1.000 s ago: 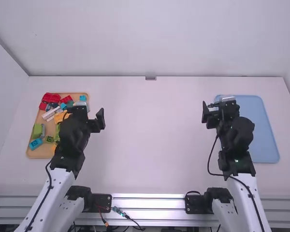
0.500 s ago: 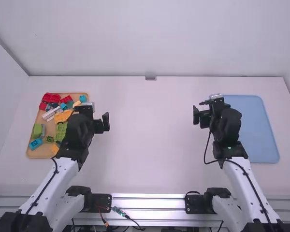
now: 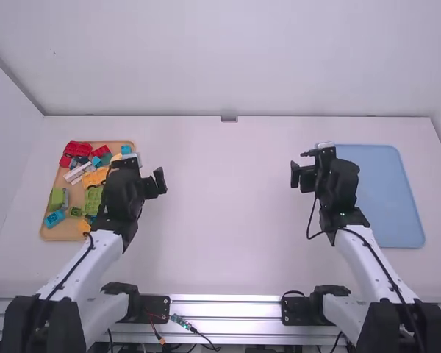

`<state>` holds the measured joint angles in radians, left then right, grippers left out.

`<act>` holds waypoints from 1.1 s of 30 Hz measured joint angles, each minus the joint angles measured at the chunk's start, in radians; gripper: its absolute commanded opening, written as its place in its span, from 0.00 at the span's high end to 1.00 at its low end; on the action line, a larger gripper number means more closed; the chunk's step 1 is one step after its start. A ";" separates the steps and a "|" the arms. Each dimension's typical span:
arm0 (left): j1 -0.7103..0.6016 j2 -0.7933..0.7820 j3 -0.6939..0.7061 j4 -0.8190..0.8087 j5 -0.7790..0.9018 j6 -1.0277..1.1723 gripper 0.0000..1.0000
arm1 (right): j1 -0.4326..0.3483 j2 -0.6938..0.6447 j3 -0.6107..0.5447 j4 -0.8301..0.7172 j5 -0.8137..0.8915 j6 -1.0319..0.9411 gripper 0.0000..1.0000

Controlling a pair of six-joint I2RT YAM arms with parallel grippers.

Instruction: Assemble lego blocks to make yellow taxi

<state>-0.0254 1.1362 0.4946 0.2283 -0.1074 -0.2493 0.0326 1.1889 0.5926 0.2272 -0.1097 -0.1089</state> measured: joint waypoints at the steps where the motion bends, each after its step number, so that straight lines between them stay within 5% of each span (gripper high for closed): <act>1: 0.011 0.016 0.016 -0.021 -0.009 -0.010 0.01 | 0.000 0.009 0.006 -0.007 0.000 0.000 0.01; 18: 0.293 0.455 0.597 -0.537 0.009 -0.214 0.01 | 0.000 0.139 0.126 -0.122 0.000 0.003 0.01; 27: 0.392 0.723 0.922 -0.686 0.009 -0.354 0.01 | 0.000 0.139 0.126 -0.126 0.000 0.003 0.01; 33: 0.416 0.779 0.971 -0.687 0.009 -0.384 0.01 | 0.000 0.139 0.126 -0.125 0.000 0.004 0.01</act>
<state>0.3908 1.9148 1.4654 -0.4587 -0.0982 -0.6334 0.0326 1.3277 0.7185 0.1024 -0.1097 -0.1051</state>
